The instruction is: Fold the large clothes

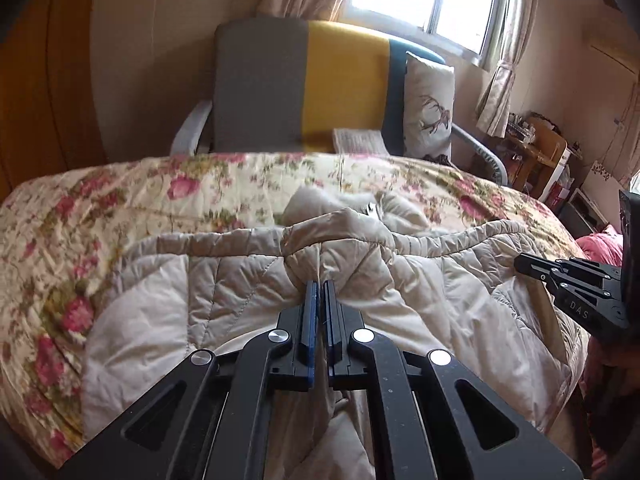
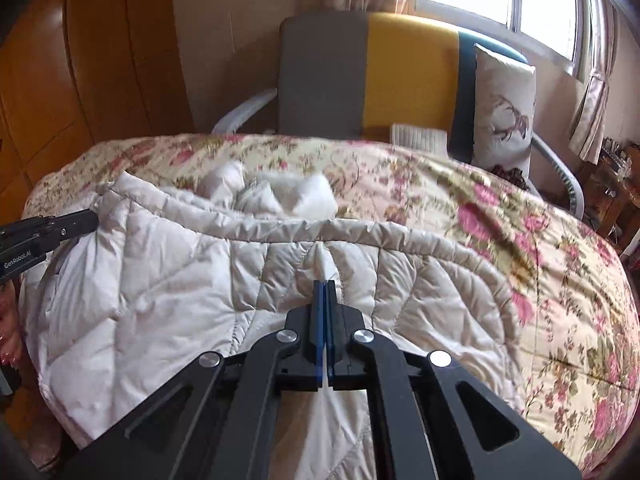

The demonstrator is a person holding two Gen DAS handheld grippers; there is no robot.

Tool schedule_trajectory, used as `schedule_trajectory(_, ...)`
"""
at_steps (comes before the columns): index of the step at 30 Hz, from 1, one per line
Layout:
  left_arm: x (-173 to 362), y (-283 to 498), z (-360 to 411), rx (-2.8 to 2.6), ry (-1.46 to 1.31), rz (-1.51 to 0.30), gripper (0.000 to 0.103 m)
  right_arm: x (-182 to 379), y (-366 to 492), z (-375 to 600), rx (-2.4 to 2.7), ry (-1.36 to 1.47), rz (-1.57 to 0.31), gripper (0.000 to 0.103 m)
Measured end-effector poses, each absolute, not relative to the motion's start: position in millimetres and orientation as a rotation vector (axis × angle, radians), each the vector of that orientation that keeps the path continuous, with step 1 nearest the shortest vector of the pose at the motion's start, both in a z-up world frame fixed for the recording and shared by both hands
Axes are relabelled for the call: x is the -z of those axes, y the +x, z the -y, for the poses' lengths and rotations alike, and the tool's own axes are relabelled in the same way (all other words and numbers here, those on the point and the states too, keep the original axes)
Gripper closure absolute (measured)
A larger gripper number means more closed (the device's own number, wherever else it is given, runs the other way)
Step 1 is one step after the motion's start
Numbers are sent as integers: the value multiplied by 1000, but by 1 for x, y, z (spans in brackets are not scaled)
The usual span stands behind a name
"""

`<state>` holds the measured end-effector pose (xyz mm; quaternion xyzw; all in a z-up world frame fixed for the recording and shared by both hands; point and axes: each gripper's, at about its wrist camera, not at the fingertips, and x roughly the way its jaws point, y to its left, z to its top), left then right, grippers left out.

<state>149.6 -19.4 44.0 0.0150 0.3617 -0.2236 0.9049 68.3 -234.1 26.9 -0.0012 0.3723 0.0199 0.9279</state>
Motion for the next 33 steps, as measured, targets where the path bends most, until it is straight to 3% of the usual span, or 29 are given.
schedule_trajectory(7, -9, 198, 37, 404, 114, -814, 100, -9, 109, 244, -42, -13, -800, 103)
schedule_trajectory(21, 47, 219, 19, 507, -72, -803, 100, 48, 128, 292, -127, 284, -728, 103)
schedule_trajectory(23, 43, 218, 15, 512, -94, -817, 97, 47, 127, 296, -147, 317, -718, 102)
schedule_trajectory(24, 38, 216, 13, 504, -107, -829, 91, 46, 126, 296, -149, 319, -713, 101)
schedule_trajectory(25, 32, 214, 11, 501, -123, -839, 84, 44, 123, 293, -148, 312, -707, 96)
schedule_trajectory(26, 26, 212, 9, 513, -149, -847, 65, 41, 121, 291, -148, 301, -699, 90)
schedule_trajectory(27, 20, 209, 7, 519, -164, -846, 43, 36, 118, 288, -153, 287, -684, 66)
schedule_trajectory(29, 3, 204, 4, 502, -164, -816, 33, 20, 106, 282, -161, 252, -620, 34)
schedule_trajectory(33, -11, 209, -1, 389, -40, -767, 33, -4, 103, 278, -103, 211, -596, 35)
